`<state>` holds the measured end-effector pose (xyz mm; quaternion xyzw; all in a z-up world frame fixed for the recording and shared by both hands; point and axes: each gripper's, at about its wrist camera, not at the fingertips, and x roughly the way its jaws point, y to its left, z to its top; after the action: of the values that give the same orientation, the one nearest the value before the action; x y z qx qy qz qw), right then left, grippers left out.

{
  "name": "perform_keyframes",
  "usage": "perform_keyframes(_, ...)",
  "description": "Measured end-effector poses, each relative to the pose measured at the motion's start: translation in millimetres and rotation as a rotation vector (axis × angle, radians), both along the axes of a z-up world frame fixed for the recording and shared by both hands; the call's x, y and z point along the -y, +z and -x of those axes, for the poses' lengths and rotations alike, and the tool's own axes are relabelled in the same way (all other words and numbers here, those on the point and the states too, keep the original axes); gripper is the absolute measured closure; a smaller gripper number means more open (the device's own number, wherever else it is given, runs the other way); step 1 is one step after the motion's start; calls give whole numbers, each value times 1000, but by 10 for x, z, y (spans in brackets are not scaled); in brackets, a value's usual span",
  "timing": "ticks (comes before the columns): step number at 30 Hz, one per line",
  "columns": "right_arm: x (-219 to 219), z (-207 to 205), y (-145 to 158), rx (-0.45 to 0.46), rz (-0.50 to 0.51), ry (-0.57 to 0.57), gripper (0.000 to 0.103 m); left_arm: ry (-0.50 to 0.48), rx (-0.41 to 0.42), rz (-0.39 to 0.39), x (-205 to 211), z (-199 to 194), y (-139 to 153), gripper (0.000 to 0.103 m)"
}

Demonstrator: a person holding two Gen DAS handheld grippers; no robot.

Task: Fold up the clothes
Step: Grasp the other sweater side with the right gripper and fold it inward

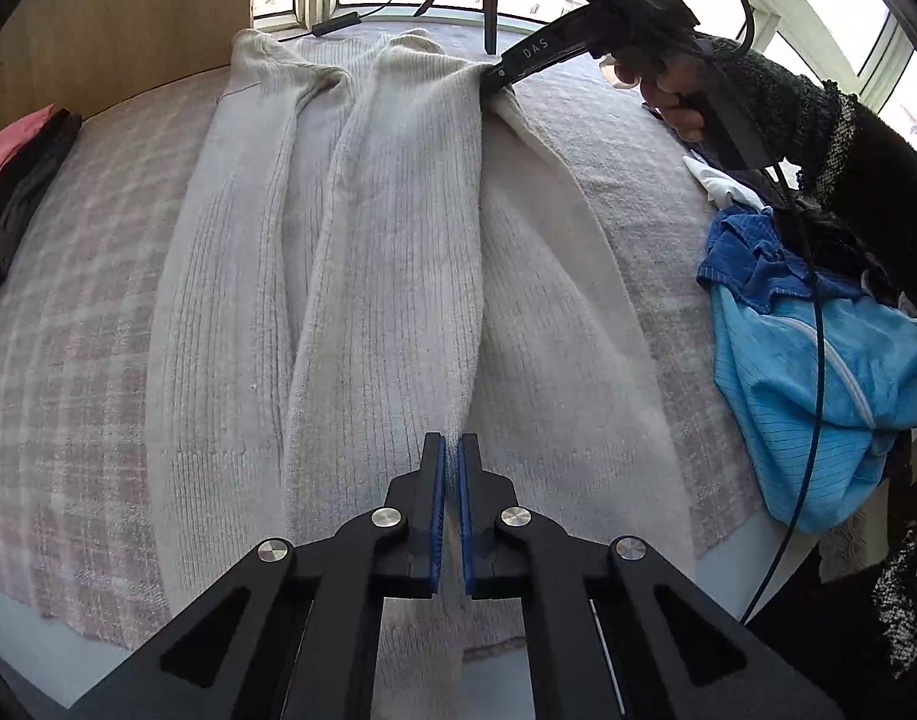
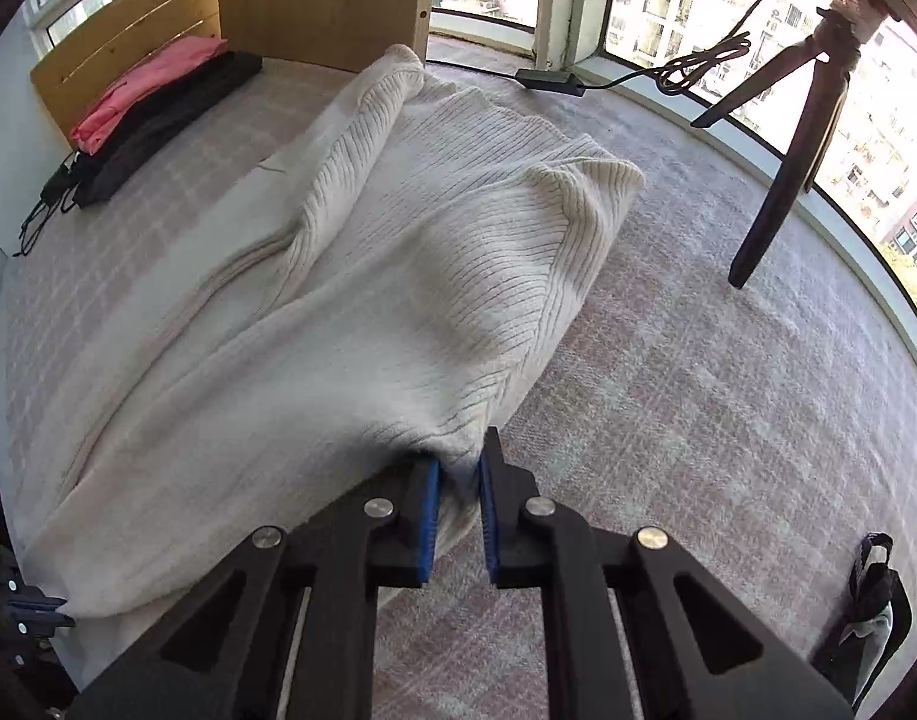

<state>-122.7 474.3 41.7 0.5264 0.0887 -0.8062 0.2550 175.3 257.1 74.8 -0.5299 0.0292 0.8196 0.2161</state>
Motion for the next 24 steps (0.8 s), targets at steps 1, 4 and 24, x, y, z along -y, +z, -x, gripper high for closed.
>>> perform_keyframes(1, -164, 34, 18, 30, 68, -41, 93, -9, -18, -7, -57, -22, 87, 100)
perform_keyframes(4, -616, 144, -128, 144, 203, -148, 92, -91, -83, -15, -309, -113, 226, 97)
perform_keyframes(24, -458, -154, -254, 32, 141, -146, 74, -17, 94, -19, -47, -54, -254, 77)
